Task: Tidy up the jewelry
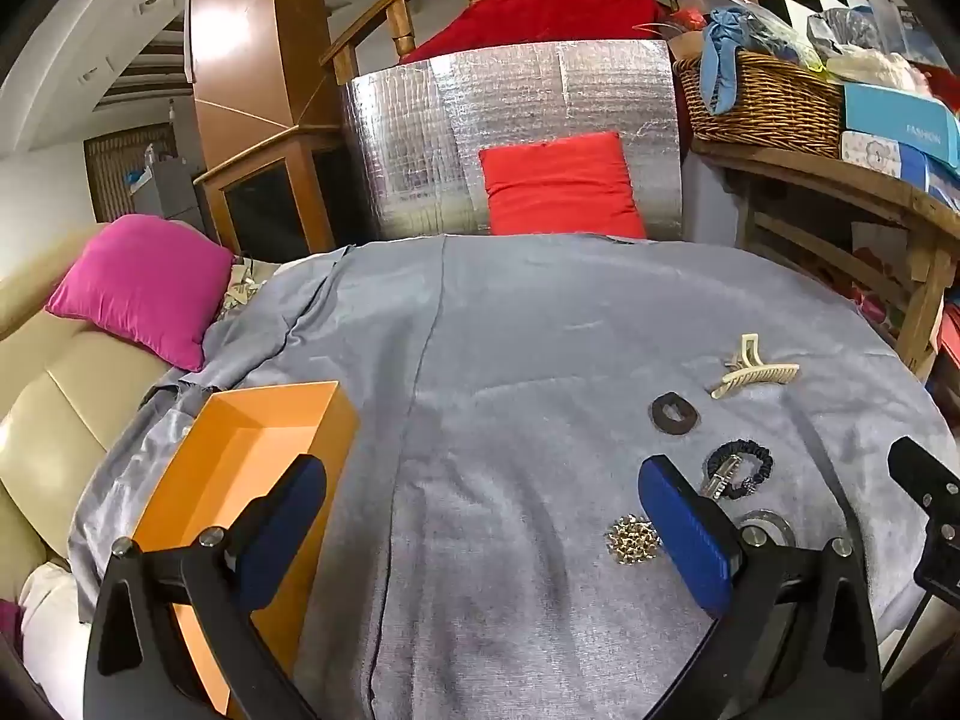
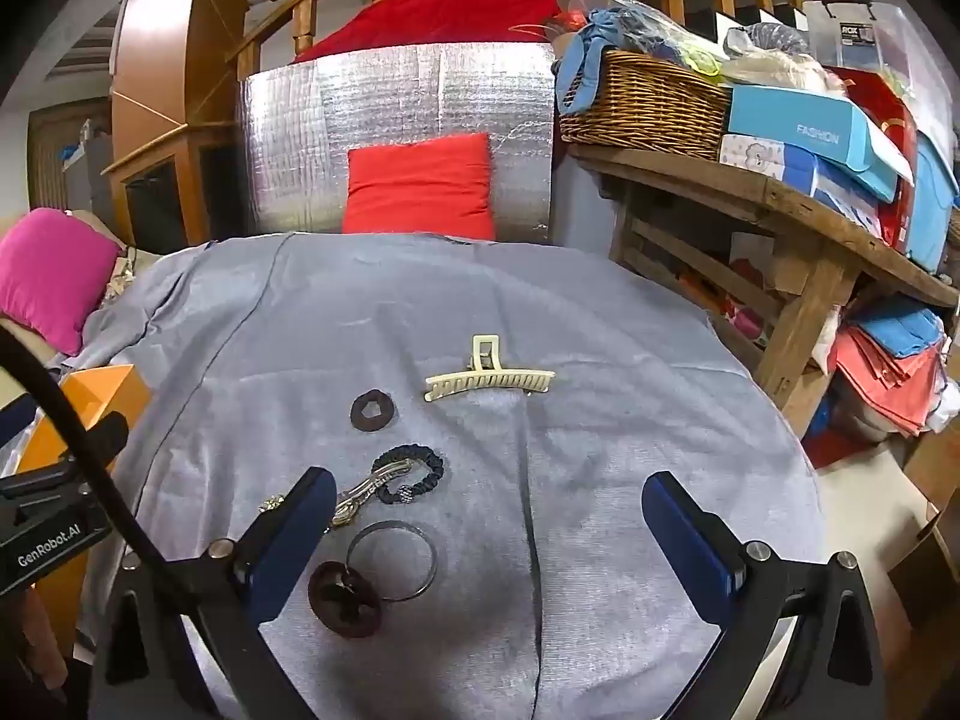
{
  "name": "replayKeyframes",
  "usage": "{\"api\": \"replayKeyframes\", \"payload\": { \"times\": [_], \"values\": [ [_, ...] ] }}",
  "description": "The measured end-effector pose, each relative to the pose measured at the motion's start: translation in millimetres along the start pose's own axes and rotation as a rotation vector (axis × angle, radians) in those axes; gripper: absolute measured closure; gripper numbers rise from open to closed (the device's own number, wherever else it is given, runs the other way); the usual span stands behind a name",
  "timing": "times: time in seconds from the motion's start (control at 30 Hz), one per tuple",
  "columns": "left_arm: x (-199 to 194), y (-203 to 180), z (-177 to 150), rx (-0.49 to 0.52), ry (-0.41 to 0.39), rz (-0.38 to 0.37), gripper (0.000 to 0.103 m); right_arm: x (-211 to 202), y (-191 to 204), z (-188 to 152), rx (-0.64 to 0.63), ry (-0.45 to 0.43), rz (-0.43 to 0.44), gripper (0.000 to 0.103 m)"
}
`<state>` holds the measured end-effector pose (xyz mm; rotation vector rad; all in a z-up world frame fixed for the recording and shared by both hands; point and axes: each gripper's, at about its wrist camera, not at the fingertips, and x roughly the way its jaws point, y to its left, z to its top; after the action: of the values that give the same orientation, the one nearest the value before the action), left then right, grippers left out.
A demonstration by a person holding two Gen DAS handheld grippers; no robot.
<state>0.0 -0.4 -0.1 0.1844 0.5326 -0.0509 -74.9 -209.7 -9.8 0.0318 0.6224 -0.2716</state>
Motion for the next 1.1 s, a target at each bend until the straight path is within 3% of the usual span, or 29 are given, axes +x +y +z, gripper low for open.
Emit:
{"api": "replayKeyframes", "payload": {
  "times": [1.1],
  "values": [
    [5.8, -4.2, -4.5, 0.0, 0.038, -0.005, 0.0, 0.8, -5.4, 0.2, 0.014, 0.0, 0.004, 0.0]
  ]
}}
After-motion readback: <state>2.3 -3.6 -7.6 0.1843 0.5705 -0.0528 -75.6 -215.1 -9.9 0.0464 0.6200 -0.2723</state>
